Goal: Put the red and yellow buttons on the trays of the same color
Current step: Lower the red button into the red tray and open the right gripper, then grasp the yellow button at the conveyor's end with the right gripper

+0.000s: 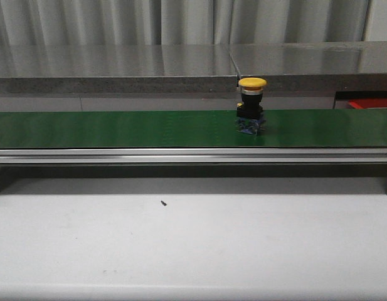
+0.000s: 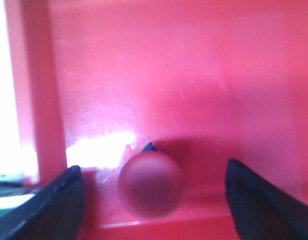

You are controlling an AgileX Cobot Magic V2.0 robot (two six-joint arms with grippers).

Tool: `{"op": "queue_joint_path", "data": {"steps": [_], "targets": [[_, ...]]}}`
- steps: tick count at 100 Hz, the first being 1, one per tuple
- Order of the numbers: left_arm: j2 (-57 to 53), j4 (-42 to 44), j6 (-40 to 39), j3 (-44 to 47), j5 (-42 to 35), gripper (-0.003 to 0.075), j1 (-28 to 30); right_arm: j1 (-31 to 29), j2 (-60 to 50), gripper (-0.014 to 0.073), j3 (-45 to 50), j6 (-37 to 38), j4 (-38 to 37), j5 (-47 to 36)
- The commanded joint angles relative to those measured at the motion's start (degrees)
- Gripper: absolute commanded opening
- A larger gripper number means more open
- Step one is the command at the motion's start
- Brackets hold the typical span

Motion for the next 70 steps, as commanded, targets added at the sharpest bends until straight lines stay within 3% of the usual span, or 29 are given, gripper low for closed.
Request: {"op": "queue_joint_path", "data": {"steps": [1,26,70], "targets": [[-0.1,-0.9,-0.1,-1.5,-4.2,-0.0019,-0.4,0.2,-8.0,0.0584,-2.3,-1.7,0.9,0.4],[-0.1,-0.9,-0.1,-1.5,-4.2,-0.0019,-0.4,1.4,-18.7,0.0584,3.2,-3.4,3.0,4.1],[-0.1,-0.9,-0.1,-1.5,-4.2,-0.0019,-0.4,8.3,-40.9,0.0584,35.0,-7.2,3.3,-2.4]]}}
